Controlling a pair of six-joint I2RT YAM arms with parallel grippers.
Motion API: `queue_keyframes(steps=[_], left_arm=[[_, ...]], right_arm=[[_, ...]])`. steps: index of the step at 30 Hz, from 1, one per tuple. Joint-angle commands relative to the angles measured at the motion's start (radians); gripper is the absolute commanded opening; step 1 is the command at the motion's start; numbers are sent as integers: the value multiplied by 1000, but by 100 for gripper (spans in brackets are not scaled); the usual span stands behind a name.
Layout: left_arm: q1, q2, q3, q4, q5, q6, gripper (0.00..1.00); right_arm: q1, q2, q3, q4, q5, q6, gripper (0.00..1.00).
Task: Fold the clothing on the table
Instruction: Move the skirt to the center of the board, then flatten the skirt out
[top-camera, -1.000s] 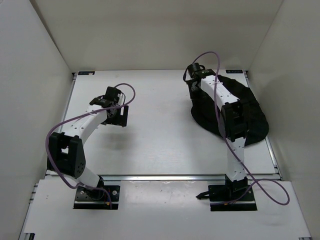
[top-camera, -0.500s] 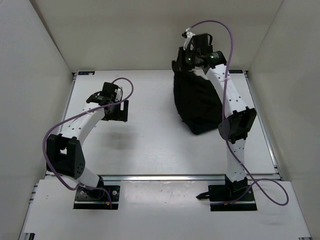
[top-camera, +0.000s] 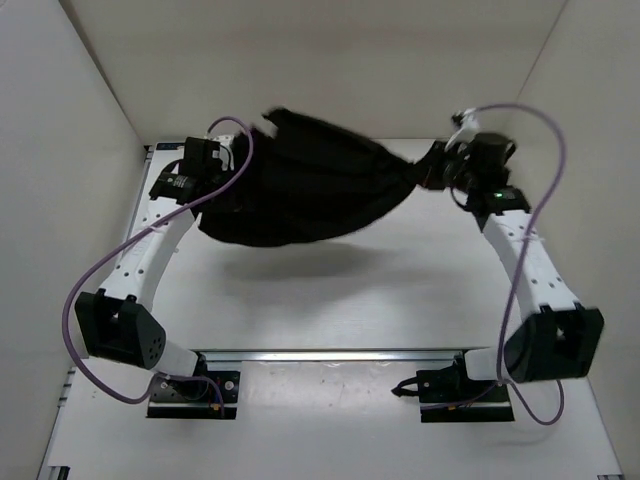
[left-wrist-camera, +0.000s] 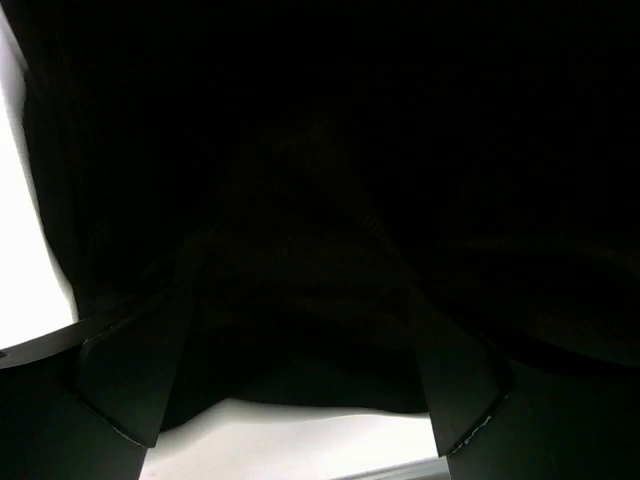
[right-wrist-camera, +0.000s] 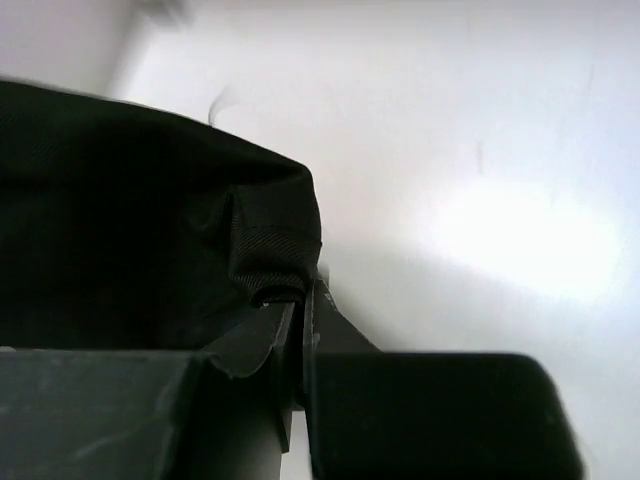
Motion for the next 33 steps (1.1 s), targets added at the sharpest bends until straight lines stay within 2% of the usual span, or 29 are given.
queue_keyframes(steps=[1, 5, 8, 12, 20, 23, 27, 28, 31, 33], left_arm=[[-40, -7, -8, -10, 79, -39, 99], [-84, 16, -84, 22, 77, -70, 98], [-118, 43, -117, 58, 65, -78, 98], [-144, 108, -99, 70, 95, -85, 98], [-193, 134, -94, 159, 189, -110, 98], [-185, 119, -100, 145, 177, -105, 98], [-112, 76, -105, 133, 163, -72, 98], [-75, 67, -95, 122, 171, -73, 99], [-28, 68, -17, 80, 171, -41, 99], [-18, 65, 41, 63, 146, -25, 99]], right_arm=[[-2, 89, -232, 8, -14, 13, 0], [30, 76, -390, 13, 1, -3, 0], [25, 63, -443, 16, 6, 10, 0], [-32, 37, -437, 15, -20, 2, 0], [-77, 59, -388, -42, -60, -70, 1], [-77, 66, -229, -46, -145, -72, 0], [-14, 68, 148, 3, -285, -66, 0], [-5, 65, 249, 42, -322, -44, 0], [-14, 31, 414, 198, -364, 31, 0], [-46, 5, 436, 301, -358, 43, 0]])
